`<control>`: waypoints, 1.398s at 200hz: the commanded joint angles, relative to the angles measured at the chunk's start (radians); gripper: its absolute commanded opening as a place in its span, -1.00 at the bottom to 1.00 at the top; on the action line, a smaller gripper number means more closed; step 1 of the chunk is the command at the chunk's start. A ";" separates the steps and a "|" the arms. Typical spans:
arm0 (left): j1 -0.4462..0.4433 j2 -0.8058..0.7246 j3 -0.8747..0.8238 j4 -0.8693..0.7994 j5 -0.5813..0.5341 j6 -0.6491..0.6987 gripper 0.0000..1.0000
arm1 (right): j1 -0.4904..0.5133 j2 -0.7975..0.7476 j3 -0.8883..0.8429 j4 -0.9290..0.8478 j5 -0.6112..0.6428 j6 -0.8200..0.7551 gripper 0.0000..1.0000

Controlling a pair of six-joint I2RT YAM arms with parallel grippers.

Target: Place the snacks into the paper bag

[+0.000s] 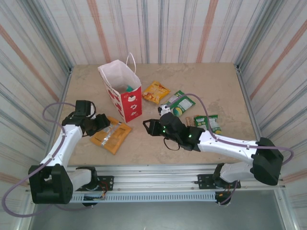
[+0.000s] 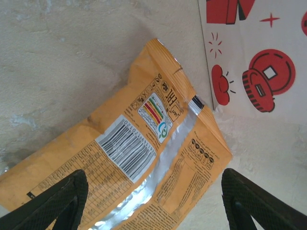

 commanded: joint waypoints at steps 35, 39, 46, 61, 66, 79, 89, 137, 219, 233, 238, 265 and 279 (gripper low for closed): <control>0.017 0.083 -0.015 0.061 0.011 0.022 0.51 | 0.042 0.081 -0.017 0.080 -0.021 0.106 -0.01; 0.017 0.090 -0.015 0.060 0.007 0.023 0.52 | 0.043 0.084 -0.019 0.083 -0.021 0.109 -0.01; 0.016 0.104 -0.016 0.059 -0.001 0.025 0.51 | 0.046 0.087 -0.021 0.091 -0.021 0.113 -0.01; 0.018 0.127 -0.022 0.054 -0.011 0.023 0.51 | 0.049 0.099 -0.021 0.098 -0.021 0.121 -0.01; 0.017 0.131 -0.027 0.052 -0.014 0.019 0.51 | 0.050 0.103 -0.021 0.099 -0.020 0.122 -0.01; 0.017 0.140 -0.038 0.054 -0.010 0.011 0.49 | 0.052 0.107 -0.022 0.100 -0.018 0.126 -0.01; 0.018 0.140 -0.051 0.062 0.002 0.001 0.49 | 0.052 0.109 -0.025 0.097 -0.018 0.131 -0.01; 0.014 0.087 -0.162 0.119 0.116 -0.085 0.46 | 0.052 0.058 -0.052 0.040 0.027 0.142 0.10; -0.238 0.001 -0.240 0.171 0.112 -0.259 0.42 | 0.027 -0.012 -0.126 -0.021 -0.019 0.180 0.14; -0.290 -0.010 -0.231 0.170 0.102 -0.290 0.42 | 0.017 -0.009 -0.135 -0.024 -0.051 0.187 0.15; -0.305 -0.019 -0.228 0.170 0.100 -0.302 0.42 | 0.014 -0.007 -0.137 -0.022 -0.063 0.189 0.15; -0.342 -0.090 -0.196 0.119 0.078 -0.326 0.42 | -0.006 0.010 -0.172 0.043 -0.141 0.206 0.16; -0.341 -0.139 -0.179 0.056 0.027 -0.305 0.43 | -0.012 0.023 -0.205 0.094 -0.169 0.234 0.16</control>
